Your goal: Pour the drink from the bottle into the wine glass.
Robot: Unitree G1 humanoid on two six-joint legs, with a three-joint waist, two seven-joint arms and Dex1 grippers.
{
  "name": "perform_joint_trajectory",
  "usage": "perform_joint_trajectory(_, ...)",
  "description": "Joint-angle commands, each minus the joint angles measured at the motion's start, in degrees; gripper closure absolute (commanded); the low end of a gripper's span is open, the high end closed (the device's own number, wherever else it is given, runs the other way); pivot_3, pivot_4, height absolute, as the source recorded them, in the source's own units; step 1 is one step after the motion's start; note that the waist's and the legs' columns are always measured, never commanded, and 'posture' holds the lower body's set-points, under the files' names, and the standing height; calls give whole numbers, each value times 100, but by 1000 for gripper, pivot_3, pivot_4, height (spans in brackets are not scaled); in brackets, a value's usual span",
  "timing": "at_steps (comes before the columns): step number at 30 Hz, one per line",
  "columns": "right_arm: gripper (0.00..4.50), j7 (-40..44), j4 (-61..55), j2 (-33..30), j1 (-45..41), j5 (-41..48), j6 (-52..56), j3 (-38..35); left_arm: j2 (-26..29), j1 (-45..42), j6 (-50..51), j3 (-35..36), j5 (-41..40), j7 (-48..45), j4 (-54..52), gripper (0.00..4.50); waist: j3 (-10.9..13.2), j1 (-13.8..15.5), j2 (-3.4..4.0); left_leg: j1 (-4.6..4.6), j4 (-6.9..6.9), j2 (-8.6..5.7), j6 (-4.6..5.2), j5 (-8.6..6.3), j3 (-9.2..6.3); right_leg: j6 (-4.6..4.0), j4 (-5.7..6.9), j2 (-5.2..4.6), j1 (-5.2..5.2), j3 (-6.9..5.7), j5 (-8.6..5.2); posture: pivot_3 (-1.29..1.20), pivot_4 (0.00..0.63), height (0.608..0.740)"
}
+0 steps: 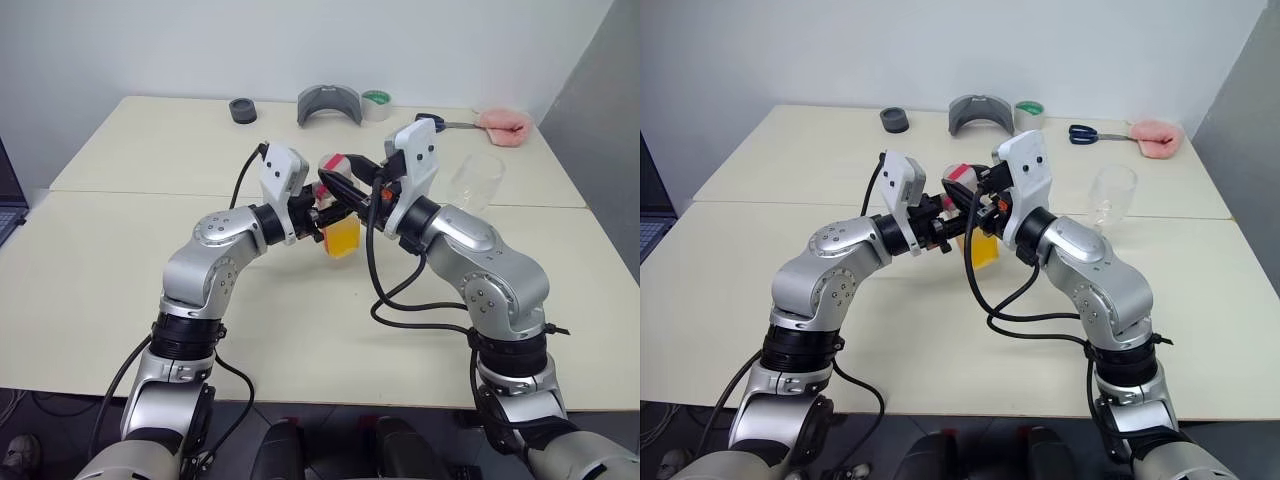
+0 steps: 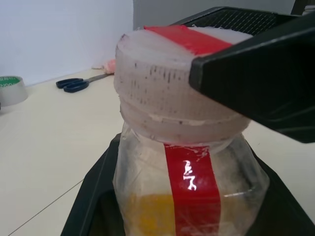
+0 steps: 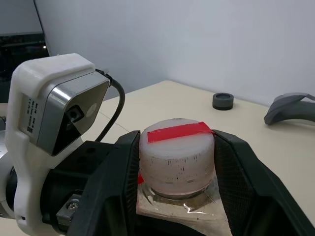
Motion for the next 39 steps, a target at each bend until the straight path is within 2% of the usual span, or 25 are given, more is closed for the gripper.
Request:
perform_joint_trajectory(1, 2658, 88, -19, -52, -188, -49, -158, -40, 18, -152, -100, 33, -18, -37, -275, 2412, 0, -1, 0, 0, 0, 0, 0, 0, 0, 0, 0, 0, 0, 0, 0, 0, 150, 740)
perform_joint_trajectory(5, 2658, 781, 337, -440, -360, 155, -330, -224, 173, -50, 220, 26, -365, -372, -613, 2412, 0, 0, 0, 0, 0, -1, 0, 0, 0, 0, 0, 0, 0, 0, 0, 0, 150, 740)
perform_joint_trajectory(10, 2658, 2360, 1462, -875, -1080, 1017, -535, -669, 837, -18, 754, -64, -1083, -1518, -1066, 2412, 1, -56, 2, 2, -1, 2, 0, 0, 0, 0, 2, 3, 0, -2, 0, 0, 150, 740)
perform_joint_trajectory(13, 2658, 3299, 1987, -1103, -1440, 1306, -603, -599, 1211, -167, 1057, -34, -1470, -2057, -1156, 2412, 2, -65, 3, 3, -1, 2, 1, 0, -4, -1, 2, 4, 2, -7, 0, 0, 150, 740)
perform_joint_trajectory(16, 2658, 3956, 2325, -1277, -1655, 1280, -701, -405, 1491, -348, 1027, -62, -1456, -2435, -989, 2412, 2, -63, 3, 3, 0, 0, 1, 0, -4, -1, -1, 4, 3, -8, 0, 0, 150, 740)
perform_joint_trajectory(19, 2658, 4276, 2439, -1352, -1748, 1455, -463, -409, 1628, -471, 926, -72, -1360, -2668, -772, 2412, 2, -52, 3, 2, 0, 0, 1, 0, -5, -1, -1, 4, 3, -9, 0, 0, 150, 740)
perform_joint_trajectory(21, 1942, 4246, 2449, -1345, -1763, 1522, -350, -487, 1623, -543, 802, -64, -1247, -2688, -632, 2412, 3, -47, 3, 2, 1, 0, 1, 0, -4, -1, -1, 3, 3, -8, 0, 0, 150, 740)
perform_joint_trajectory(22, 1749, 4167, 2435, -1324, -1756, 1565, -285, -551, 1588, -574, 733, -55, -1184, -2650, -559, 2412, 3, -45, 3, 3, 1, 1, 1, 0, -4, -1, 0, 3, 3, -8, 0, 0, 150, 740)
perform_joint_trajectory(27, 27, 3610, 1818, -1446, -1308, 1644, -60, -840, 1382, -515, 603, 23, -1035, -2314, -431, 2412, 3, -10, 4, 2, 2, 2, 1, 0, -4, -1, 1, 2, 2, -8, 0, 0, 150, 740)
perform_joint_trajectory(34, 27, 2403, 458, -1344, -497, 1764, 224, -1085, 1094, -507, 319, 130, -715, -1780, -85, 2412, 2, -9, 4, 1, 1, 2, 1, 0, 0, -1, 3, 2, 0, -2, 0, 0, 150, 740)
perform_joint_trajectory(39, 27, 1550, -201, -1186, -59, 1227, 8, -788, 848, -567, -50, 174, -325, -1221, 316, 2412, 2, -9, 4, 2, 4, 1, 1, 0, -1, -1, 5, 3, 0, -1, -1, 0, 150, 740)
